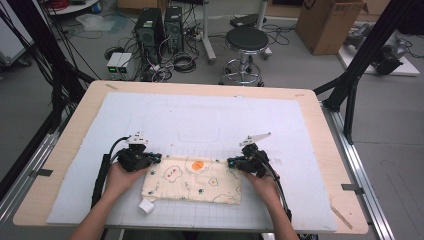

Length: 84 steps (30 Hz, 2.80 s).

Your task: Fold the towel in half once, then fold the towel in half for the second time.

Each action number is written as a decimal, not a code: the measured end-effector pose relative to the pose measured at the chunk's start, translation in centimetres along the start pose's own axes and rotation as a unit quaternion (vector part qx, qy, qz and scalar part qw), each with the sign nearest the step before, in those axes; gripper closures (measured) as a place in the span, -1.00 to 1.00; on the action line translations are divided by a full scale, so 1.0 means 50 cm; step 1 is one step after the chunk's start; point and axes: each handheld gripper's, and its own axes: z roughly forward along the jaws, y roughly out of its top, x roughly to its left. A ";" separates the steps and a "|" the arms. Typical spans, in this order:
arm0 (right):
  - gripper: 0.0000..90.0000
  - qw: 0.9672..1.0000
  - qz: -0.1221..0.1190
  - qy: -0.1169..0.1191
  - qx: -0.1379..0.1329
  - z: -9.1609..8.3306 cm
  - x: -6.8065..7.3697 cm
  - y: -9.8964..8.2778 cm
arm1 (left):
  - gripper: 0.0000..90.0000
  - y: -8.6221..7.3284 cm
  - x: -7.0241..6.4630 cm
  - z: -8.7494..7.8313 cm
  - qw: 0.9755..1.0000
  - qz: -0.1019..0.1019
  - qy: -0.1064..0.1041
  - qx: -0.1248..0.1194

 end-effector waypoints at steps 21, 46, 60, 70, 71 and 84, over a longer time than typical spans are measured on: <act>0.87 1.000 0.000 -0.001 -0.024 -0.031 -0.008 -0.020 | 0.91 -0.006 -0.003 -0.016 1.000 0.006 0.010 -0.018; 0.10 0.994 -0.020 0.030 -0.104 -0.086 0.036 -0.007 | 0.30 -0.030 -0.035 -0.113 0.992 0.025 -0.044 -0.116; -0.07 0.995 -0.031 0.019 -0.092 -0.087 0.053 -0.007 | 0.04 -0.036 -0.035 -0.110 0.992 0.023 -0.040 -0.119; -0.07 0.996 -0.030 0.017 -0.083 -0.078 0.053 -0.005 | 0.03 -0.035 -0.032 -0.107 0.992 0.020 -0.035 -0.118; -0.07 0.996 -0.028 0.016 -0.084 -0.078 0.052 -0.005 | 0.03 -0.035 -0.030 -0.107 0.992 0.019 -0.034 -0.118; -0.02 0.997 -0.025 -0.014 -0.072 -0.068 0.034 0.002 | 0.04 -0.034 -0.011 -0.089 0.994 0.007 0.003 -0.112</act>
